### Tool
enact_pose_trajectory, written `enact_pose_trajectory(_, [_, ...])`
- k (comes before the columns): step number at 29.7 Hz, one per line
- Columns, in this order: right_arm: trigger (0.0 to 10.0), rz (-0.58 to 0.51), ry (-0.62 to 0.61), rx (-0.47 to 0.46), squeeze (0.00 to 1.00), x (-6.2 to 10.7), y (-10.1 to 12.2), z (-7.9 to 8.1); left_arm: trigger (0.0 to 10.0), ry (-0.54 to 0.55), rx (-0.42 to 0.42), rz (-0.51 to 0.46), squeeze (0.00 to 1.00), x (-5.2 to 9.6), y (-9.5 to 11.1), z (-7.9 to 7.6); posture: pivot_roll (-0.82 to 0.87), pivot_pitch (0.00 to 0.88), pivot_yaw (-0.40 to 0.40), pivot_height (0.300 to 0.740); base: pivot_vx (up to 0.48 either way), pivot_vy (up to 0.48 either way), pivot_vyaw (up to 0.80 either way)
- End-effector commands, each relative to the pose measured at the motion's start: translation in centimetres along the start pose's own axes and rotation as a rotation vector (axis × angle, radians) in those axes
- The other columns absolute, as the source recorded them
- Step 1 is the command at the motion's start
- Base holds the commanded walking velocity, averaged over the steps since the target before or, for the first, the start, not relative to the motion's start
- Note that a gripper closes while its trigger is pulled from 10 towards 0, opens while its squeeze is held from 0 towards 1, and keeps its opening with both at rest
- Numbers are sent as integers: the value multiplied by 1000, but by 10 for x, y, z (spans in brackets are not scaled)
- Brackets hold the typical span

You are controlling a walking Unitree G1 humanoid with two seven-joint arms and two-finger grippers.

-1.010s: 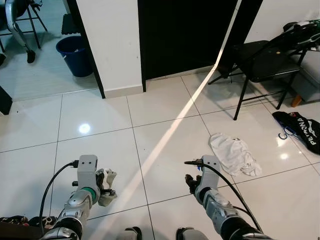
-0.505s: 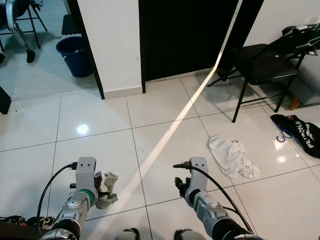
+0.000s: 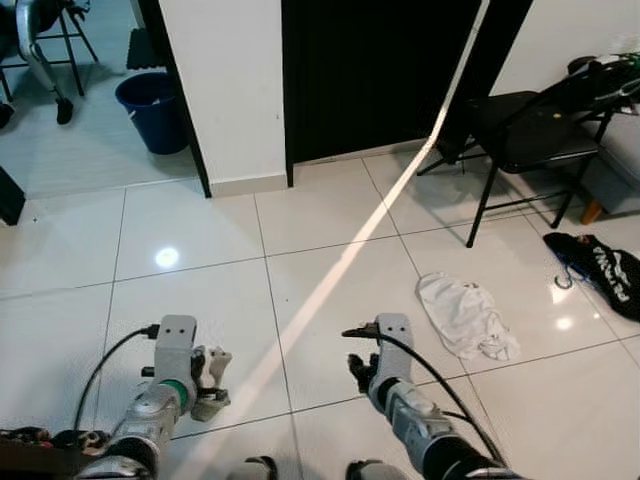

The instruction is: Hang hanger

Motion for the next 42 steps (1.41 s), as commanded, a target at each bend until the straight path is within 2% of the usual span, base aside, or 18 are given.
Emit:
enact_pose_trajectory(1, [10000, -8, -40, -33, 0, 3, -5, -8, 10000, -2, -47, 22, 0, 2, -7, 3, -1, 85, 119, 740, 0, 0, 0])
enact_pose_trajectory(5, [10000, -19, -60, -23, 0, 4, -5, -15, 10000, -7, -44, 12, 0, 2, -7, 2, -9, 87, 120, 740, 0, 0, 0])
enact_pose_trajectory(9, [10000, 5, -84, -30, 0, 9, -14, -30, 10000, -3, 5, 4, 0, 3, -9, 1, -25, 78, 108, 740, 0, 0, 0])
enact_pose_trajectory(12, [10000, 15, -83, -25, 0, 9, -17, -31, 10000, -1, 16, 4, 0, 3, -10, 1, -25, 78, 108, 740, 0, 0, 0])
enact_pose_trajectory(13, [10000, 24, -77, -9, 0, 10, -21, -27, 10000, 2, 17, 8, 0, 3, -12, 2, -12, 56, 77, 740, 0, 0, 0])
enact_pose_trajectory(18, [10000, 30, -54, 9, 0, 9, -22, -15, 10000, 9, -9, 26, 0, 4, -16, 4, 6, 48, 60, 740, 0, 0, 0])
enact_pose_trajectory(21, [10000, 29, 16, 66, 0, 5, -16, 6, 10000, 16, -61, 47, 0, 5, -21, 5, 41, 27, 29, 740, 0, 0, 0])
enact_pose_trajectory(22, [10000, 29, 16, 66, 0, 5, -16, 6, 10000, 16, -61, 47, 0, 5, -21, 5, 41, 27, 29, 740, 0, 0, 0])
enact_pose_trajectory(23, [10000, 32, 43, 105, 0, 4, -15, 12, 10000, 18, -68, 53, 0, 5, -23, 5, 40, 21, 20, 740, 0, 0, 0])
enact_pose_trajectory(28, [10000, 50, 46, 125, 0, 6, -21, 10, 10000, 21, -47, 53, 0, 5, -25, 4, 26, 20, 15, 740, 0, 0, 0])
enact_pose_trajectory(35, [10000, 72, 13, 99, 0, 11, -33, -2, 10000, 21, -23, 57, 0, 6, -28, 3, 3, 24, 26, 740, 0, 0, 0])
enact_pose_trajectory(42, [10000, 68, 3, 76, 0, 10, -32, -3, 10000, 0, -13, 61, 0, 6, -28, 1, 10, 34, 24, 740, 0, 0, 0])
Point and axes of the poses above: a point about 5 cm out from each wrist's last joint towards the gripper, its own x axis pointing back from the gripper into the wrist, its own y axis along the axis of the wrist's last joint, z = x × y, the point moved 6 cm from there along -x, pointing out of the wrist towards the gripper, and after that the axes turned 10 degrees about x, right-handed, at the moved point
